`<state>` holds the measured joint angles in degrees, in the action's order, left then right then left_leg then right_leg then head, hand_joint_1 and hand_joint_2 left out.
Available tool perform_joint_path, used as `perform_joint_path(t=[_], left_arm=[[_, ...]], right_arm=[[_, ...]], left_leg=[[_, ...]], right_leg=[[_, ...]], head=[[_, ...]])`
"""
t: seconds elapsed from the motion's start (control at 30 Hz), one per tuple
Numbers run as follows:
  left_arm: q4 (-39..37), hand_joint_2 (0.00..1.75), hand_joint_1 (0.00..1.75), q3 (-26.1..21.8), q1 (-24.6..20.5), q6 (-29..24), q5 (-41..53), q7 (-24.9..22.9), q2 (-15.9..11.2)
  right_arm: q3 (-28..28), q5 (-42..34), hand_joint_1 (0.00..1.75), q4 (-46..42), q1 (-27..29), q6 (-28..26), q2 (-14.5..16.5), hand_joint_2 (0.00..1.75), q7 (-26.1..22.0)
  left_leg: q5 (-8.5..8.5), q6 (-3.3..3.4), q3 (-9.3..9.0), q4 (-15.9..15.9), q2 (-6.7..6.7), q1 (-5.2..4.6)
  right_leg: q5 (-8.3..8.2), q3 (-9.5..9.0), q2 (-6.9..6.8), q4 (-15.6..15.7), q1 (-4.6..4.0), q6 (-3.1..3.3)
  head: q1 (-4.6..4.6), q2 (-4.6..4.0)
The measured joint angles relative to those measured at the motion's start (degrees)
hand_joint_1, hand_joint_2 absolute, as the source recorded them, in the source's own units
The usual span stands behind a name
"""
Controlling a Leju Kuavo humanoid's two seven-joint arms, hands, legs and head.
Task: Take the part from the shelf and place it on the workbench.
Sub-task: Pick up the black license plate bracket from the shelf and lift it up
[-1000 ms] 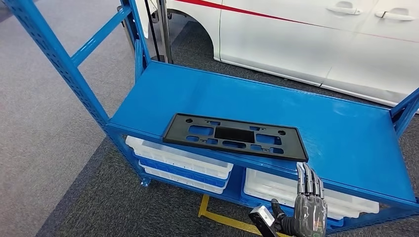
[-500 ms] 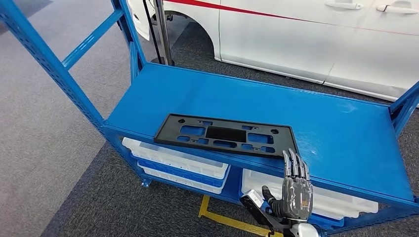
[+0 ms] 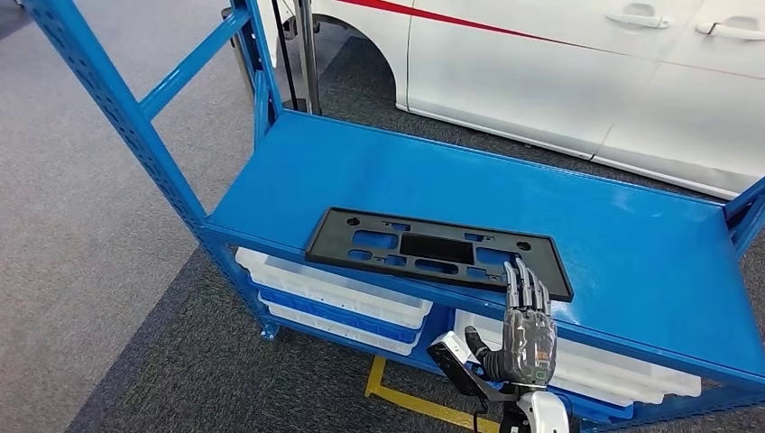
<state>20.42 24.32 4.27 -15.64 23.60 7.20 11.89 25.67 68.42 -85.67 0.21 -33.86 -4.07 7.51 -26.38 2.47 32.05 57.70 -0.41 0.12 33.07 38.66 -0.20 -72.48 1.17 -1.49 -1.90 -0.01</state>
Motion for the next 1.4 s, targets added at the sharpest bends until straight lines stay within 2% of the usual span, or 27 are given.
perform_joint_path(t=[0.07, 0.13, 0.23, 0.3, 0.33, 0.4, 0.43, 0.47, 0.5, 0.57, 0.6, 0.63, 0.67, 0.73, 0.8, 0.83, 0.9, 0.93, 0.97, 1.0, 1.03, 1.07, 1.13, 1.2, 1.3, 1.33, 1.4], left_arm=[[0.5, 0.0, 0.0, 0.5, 0.1, 0.2, -0.6, -0.2, -0.2], [0.7, 0.0, 0.0, 1.0, 0.2, 0.4, -1.4, -0.2, -0.3], [0.8, 0.0, 0.0, 1.7, 0.1, 0.5, -2.0, -0.2, -0.6], [0.8, 0.0, 0.0, 2.1, 0.1, 0.6, -2.0, -0.2, -0.8], [0.8, 0.0, 0.0, 2.2, 0.0, 0.6, -2.0, -0.2, -0.9], [0.9, 0.0, 0.0, 2.3, 0.1, 0.6, -2.1, -0.2, -1.1], [0.9, 0.0, 0.0, 2.4, 0.1, 0.6, -2.1, -0.2, -1.2], [0.9, 0.0, 0.0, 2.4, 0.1, 0.6, -2.3, -0.2, -1.3], [0.9, 0.0, 0.0, 2.5, 0.0, 0.6, -2.6, -0.2, -1.4], [0.9, 0.0, 0.0, 2.9, 0.0, 0.7, -3.4, 0.0, -1.5], [0.9, 0.0, 0.0, 3.2, 0.0, 0.8, -3.9, 0.1, -1.6], [0.9, 0.0, 0.0, 3.5, 0.0, 0.9, -4.3, 0.4, -1.6], [0.9, 0.0, 0.0, 3.9, -0.1, 0.8, -4.7, 0.5, -1.7], [0.9, 0.0, 0.0, 4.6, -0.2, 0.7, -5.2, 0.7, -1.8], [0.9, 0.0, 0.0, 5.2, -0.2, 0.4, -5.6, 0.7, -1.9], [0.9, 0.0, 0.0, 5.5, -0.3, 0.3, -5.8, 0.7, -1.9], [0.9, 0.0, 0.0, 6.1, -0.3, 0.1, -6.5, 0.7, -2.0], [0.9, 0.0, 0.0, 6.5, -0.3, 0.1, -6.8, 0.7, -2.1], [0.9, 0.0, 0.0, 6.8, -0.3, 0.1, -7.1, 0.7, -2.2], [0.9, 0.0, 0.0, 7.1, -0.4, 0.0, -7.3, 0.6, -2.2], [0.9, 0.0, 0.0, 7.4, -0.4, 0.0, -7.5, 0.6, -2.3], [0.9, 0.0, 0.0, 7.7, -0.4, -0.1, -7.7, 0.5, -2.3], [0.9, 0.0, 0.0, 8.1, -0.4, -0.2, -8.0, 0.4, -2.3], [1.0, 0.0, 0.0, 8.4, -0.5, -0.3, -8.0, 0.3, -2.3], [1.2, 0.0, 0.0, 8.8, -0.6, -0.4, -8.1, 0.1, -2.4], [1.2, 0.0, 0.0, 9.0, -0.6, -0.4, -8.1, 0.1, -2.4], [1.3, 0.0, 0.0, 9.3, -0.6, -0.5, -8.1, 0.2, -2.5]], right_arm=[[0.2, -0.3, 0.0, -0.5, -0.1, 0.3, 0.0, 1.75, 0.1], [0.4, -0.6, 0.0, -1.1, -0.2, 0.6, 0.0, 1.75, 0.3], [0.7, -0.8, 0.0, -1.6, -0.3, 0.9, 0.0, 1.75, 0.6], [0.7, -0.9, 0.0, -1.9, -0.4, 0.9, 0.0, 1.75, 0.7], [0.8, -0.9, 0.0, -2.0, -0.4, 0.9, 0.1, 1.75, 0.7], [1.0, -0.9, 0.0, -2.1, -0.4, 0.9, 0.1, 1.75, 0.7], [1.0, -0.9, 0.0, -2.1, -0.4, 0.9, 0.1, 1.75, 0.7], [1.0, -0.9, 0.0, -2.1, -0.4, 1.0, 0.1, 1.75, 0.7], [1.1, -1.0, 0.0, -2.1, -0.4, 1.0, 0.1, 1.75, 0.8], [1.1, -1.1, 0.0, -2.1, -0.5, 1.3, 0.1, 1.75, 0.9], [1.1, -1.2, 0.0, -2.1, -0.5, 1.5, 0.1, 1.75, 1.0], [1.1, -1.2, 0.0, -2.0, -0.5, 1.7, 0.1, 1.75, 1.2], [1.1, -1.3, 0.0, -2.0, -0.5, 1.9, 0.1, 1.75, 1.3], [1.1, -1.4, 0.0, -2.0, -0.4, 2.2, 0.1, 1.75, 1.5], [1.1, -1.6, 0.0, -2.0, -0.3, 2.6, 0.1, 1.75, 1.7], [1.1, -1.6, 0.0, -1.9, -0.3, 2.8, 0.1, 1.75, 1.8], [1.1, -1.7, 0.0, -1.7, -0.1, 3.5, 0.0, 1.75, 1.9], [1.1, -1.7, 0.0, -1.5, 0.1, 3.8, 0.0, 1.75, 2.0], [1.1, -1.7, 0.0, -1.3, 0.3, 4.0, 0.0, 1.75, 2.0], [1.0, -1.6, 0.0, -1.2, 0.5, 4.2, 0.0, 1.75, 2.1], [1.0, -1.6, 0.0, -1.0, 0.6, 4.3, 0.0, 1.75, 2.1], [1.0, -1.5, 0.0, -1.0, 0.6, 4.4, 0.0, 1.75, 2.2], [0.9, -1.3, 0.0, -1.0, 0.6, 4.8, 0.1, 1.75, 2.3], [0.8, -1.2, 0.0, -1.0, 0.6, 5.0, 0.1, 1.75, 2.5], [0.6, -1.0, 0.0, -1.0, 0.6, 5.0, 0.1, 1.75, 2.6], [0.6, -1.0, 0.0, -1.0, 0.6, 5.0, 0.1, 1.75, 2.6], [0.5, -1.0, 0.0, -0.9, 0.6, 5.1, 0.1, 1.75, 2.6]], left_leg=[[-0.26, -0.17, -0.23, 0.2, -0.08, -0.12], [-0.5, -0.57, -0.18, 0.4, -0.09, -0.29], [-0.66, -1.45, -0.13, 0.4, -0.04, -0.27], [-2.03, -2.07, 0.47, 2.2, 0.03, -0.24], [-3.56, -2.36, 1.58, 4.7, 0.05, -0.15], [-7.08, -2.92, 5.1, 12.1, 0.07, 0.12], [-7.94, -3.15, 6.59, 15.1, 0.08, 0.28], [-7.69, -3.32, 7.22, 16.2, 0.09, 0.42], [-6.37, -3.4, 6.77, 15.1, 0.1, 0.53], [-2.42, -3.29, 3.39, 7.9, 0.13, 0.66], [-1.2, -3.13, 1.75, 4.4, 0.14, 0.59], [-0.59, -2.92, 0.7, 2.0, 0.11, 0.5], [-0.67, -2.67, 0.36, 1.1, 0.07, 0.37], [-0.53, -2.01, 0.35, 0.8, 0.0, 0.3], [-0.2, -1.2, 0.05, 0.2, 0.09, 0.49], [-0.07, -0.81, -0.08, -0.1, 0.16, 0.61], [-0.11, -0.35, -0.11, -0.2, 0.24, 0.52], [-0.17, -0.25, -0.11, -0.2, 0.24, 0.47], [-0.26, -0.19, -0.16, -0.1, 0.21, 0.43], [-0.36, -0.21, -0.26, -0.1, 0.16, 0.41], [-0.51, -0.27, -0.42, 0.0, 0.11, 0.41], [-0.71, -0.42, -0.58, 0.1, 0.07, 0.41], [-1.17, -0.94, -0.7, 0.4, 0.03, 0.23], [-1.49, -1.59, -0.71, 0.4, 0.02, 0.09], [-2.45, -2.63, -0.69, 1.4, 0.1, 0.19], [-3.52, -2.98, 0.2, 3.5, 0.11, 0.25], [-6.63, -3.5, 3.92, 10.6, 0.11, 0.4]], right_leg=[[-3.98, -3.52, 0.03, 7.5, -0.17, 0.58], [-5.57, -5.77, 0.07, 12.6, -0.53, 1.11], [-5.69, -6.03, 0.13, 13.7, -0.61, 1.6], [-5.91, -6.36, 0.04, 14.2, -0.21, 2.24], [-5.95, -6.5, -0.05, 14.4, -0.06, 2.54], [-5.82, -6.52, -0.22, 14.3, -0.12, 2.88], [-5.74, -6.53, -0.26, 14.2, -0.14, 2.91], [-5.63, -6.55, -0.28, 14.1, -0.15, 2.89], [-5.5, -6.61, -0.25, 14.0, -0.13, 2.82], [-5.13, -6.84, -0.16, 13.7, -0.06, 2.49], [-4.95, -6.86, -0.11, 13.6, -0.13, 2.25], [-4.87, -6.82, -0.09, 13.5, -0.2, 1.95], [-4.86, -6.75, -0.08, 13.4, -0.29, 1.65], [-4.93, -6.71, -0.07, 13.6, -0.35, 0.99], [-3.96, -6.27, -0.02, 12.4, -0.22, 0.43], [-2.69, -5.3, 0.02, 10.4, -0.15, 0.21], [0.56, -1.79, 0.07, 3.4, -0.07, -0.11], [1.59, -0.03, 0.09, 0.2, -0.04, -0.23], [1.58, 1.02, 0.09, -1.6, -0.01, -0.29], [0.47, 1.06, 0.08, -1.2, 0.01, -0.28], [-1.55, -0.04, 0.08, 1.5, 0.02, -0.18], [-3.7, -1.76, 0.08, 5.4, 0.02, 0.01], [-5.9, -4.61, 0.11, 11.7, -0.26, 0.49], [-5.67, -5.26, 0.21, 13.2, -0.6, 0.98], [-5.56, -5.9, 0.35, 13.8, -0.25, 1.97], [-5.49, -6.26, 0.28, 14.0, -0.09, 2.33], [-5.08, -6.84, 0.05, 14.0, -0.12, 2.86]], head=[[-0.01, -0.01], [-0.01, -0.01], [-0.03, -0.01], [-0.07, -0.01], [-0.1, 0.0], [-0.15, 0.01], [-0.15, 0.0], [-0.15, 0.01], [-0.15, 0.0], [-0.15, 0.0], [-0.15, -0.01], [-0.13, 0.0], [-0.11, -0.01], [-0.09, 0.01], [-0.07, 0.01], [-0.05, 0.01], [-0.02, 0.01], [-0.02, 0.0], [-0.02, 0.0], [-0.02, 0.0], [-0.02, 0.0], [-0.02, 0.0], [-0.03, -0.01], [-0.07, 0.0], [-0.09, 0.01], [-0.1, 0.01], [-0.14, 0.01]])
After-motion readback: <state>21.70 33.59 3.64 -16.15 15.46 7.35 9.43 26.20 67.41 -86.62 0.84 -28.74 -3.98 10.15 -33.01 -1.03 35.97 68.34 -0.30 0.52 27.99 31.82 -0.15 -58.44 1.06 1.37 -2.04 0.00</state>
